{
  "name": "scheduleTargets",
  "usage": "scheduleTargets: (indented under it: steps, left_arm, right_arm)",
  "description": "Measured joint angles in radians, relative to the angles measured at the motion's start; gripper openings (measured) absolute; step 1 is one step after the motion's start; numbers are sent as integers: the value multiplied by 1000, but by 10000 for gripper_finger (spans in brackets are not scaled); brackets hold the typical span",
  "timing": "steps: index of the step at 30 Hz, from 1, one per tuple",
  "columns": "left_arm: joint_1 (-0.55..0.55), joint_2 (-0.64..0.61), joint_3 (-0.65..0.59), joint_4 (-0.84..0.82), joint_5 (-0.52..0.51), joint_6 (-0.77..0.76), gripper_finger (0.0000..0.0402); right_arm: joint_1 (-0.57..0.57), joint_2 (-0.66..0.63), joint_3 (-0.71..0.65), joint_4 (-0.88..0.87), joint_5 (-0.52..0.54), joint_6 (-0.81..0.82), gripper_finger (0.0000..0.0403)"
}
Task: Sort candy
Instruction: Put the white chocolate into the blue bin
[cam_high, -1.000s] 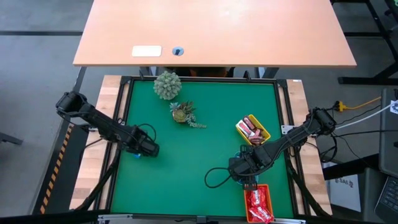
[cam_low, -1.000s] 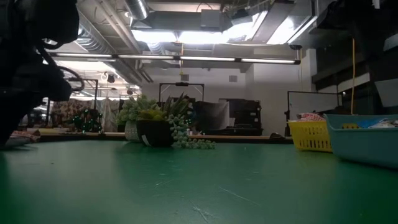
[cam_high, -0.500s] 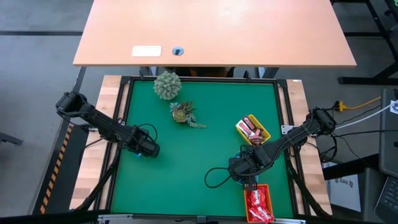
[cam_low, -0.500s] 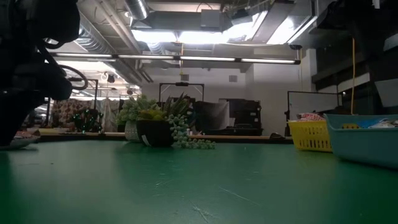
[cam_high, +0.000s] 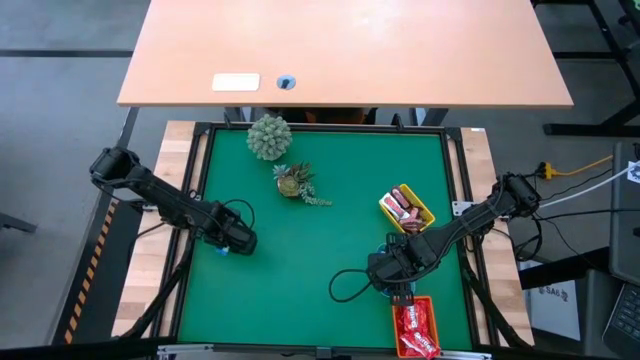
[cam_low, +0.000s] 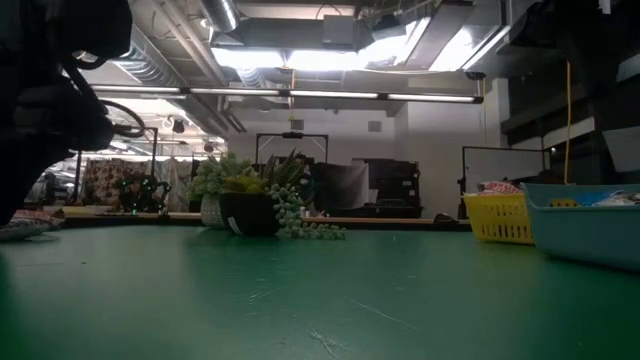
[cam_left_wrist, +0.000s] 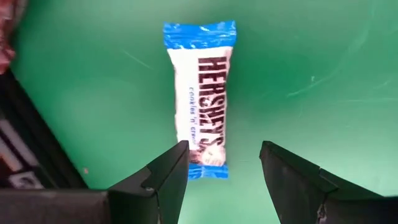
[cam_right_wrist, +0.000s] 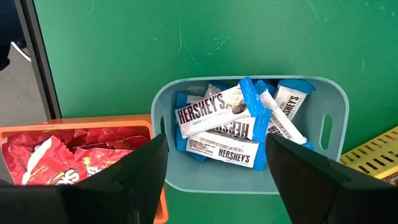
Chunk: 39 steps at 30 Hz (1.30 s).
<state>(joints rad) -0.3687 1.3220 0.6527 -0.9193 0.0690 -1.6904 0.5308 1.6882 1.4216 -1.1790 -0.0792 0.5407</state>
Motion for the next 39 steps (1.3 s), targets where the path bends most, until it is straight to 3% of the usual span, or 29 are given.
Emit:
scheduleTargets:
  steps: [7,14,21,32,39]
  left_arm:
    - [0,0,7,-73,-35,-1,194]
    - [-1,0,-29,7,-102,-32,194]
    - [-1,0,-70,43,-105,-30,192]
    - [-1,0,-71,79,-105,-27,115]
    - [0,0,-72,276,-105,-26,99]
  right_arm:
    - [0,0,0,0,0,0,269]
    - [0,0,0,1,0,0,269]
    - [0,0,0,2,0,0,269]
    - [0,0,0,9,0,0,269]
    - [0,0,0,91,0,-67,269]
